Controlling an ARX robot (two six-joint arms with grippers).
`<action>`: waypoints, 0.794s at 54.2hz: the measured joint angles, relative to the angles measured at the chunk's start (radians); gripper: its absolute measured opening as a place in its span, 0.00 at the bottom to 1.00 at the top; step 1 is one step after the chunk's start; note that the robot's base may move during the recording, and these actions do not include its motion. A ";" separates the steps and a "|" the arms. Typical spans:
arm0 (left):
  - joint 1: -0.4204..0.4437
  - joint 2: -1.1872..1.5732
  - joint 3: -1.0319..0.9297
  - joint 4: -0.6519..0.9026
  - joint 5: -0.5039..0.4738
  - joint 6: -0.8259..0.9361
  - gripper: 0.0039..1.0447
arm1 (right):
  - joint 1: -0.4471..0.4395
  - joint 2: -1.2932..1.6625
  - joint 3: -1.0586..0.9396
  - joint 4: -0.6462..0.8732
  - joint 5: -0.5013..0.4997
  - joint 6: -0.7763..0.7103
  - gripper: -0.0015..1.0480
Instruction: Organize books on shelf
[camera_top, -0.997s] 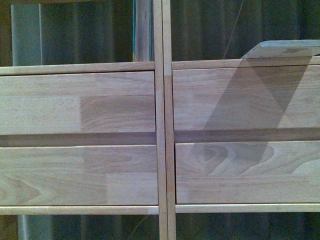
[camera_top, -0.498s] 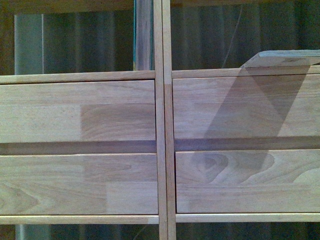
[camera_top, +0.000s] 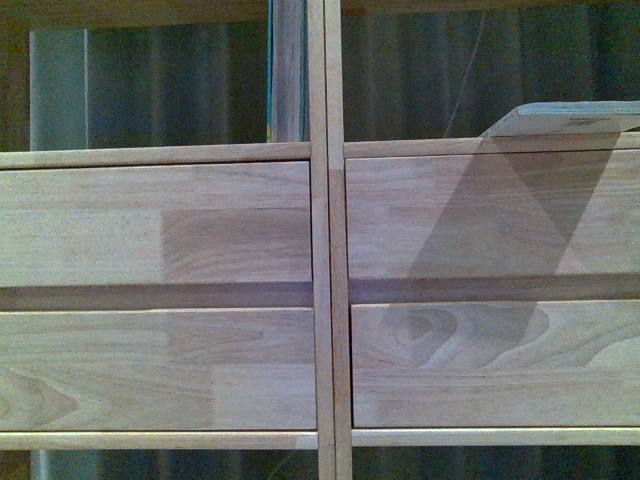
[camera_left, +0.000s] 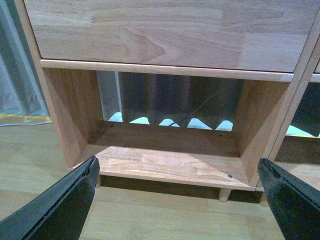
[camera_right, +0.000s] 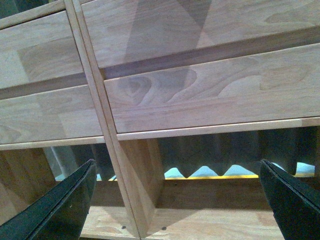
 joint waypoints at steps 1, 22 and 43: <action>0.000 0.000 0.000 0.000 0.000 0.000 0.94 | 0.000 0.000 0.000 0.000 0.000 0.000 0.93; 0.000 0.000 0.000 0.000 0.000 0.000 0.94 | 0.000 0.000 0.000 0.000 0.000 -0.005 0.93; 0.000 0.000 0.000 0.000 0.000 0.001 0.94 | 0.000 0.000 0.000 0.000 0.001 -0.014 0.93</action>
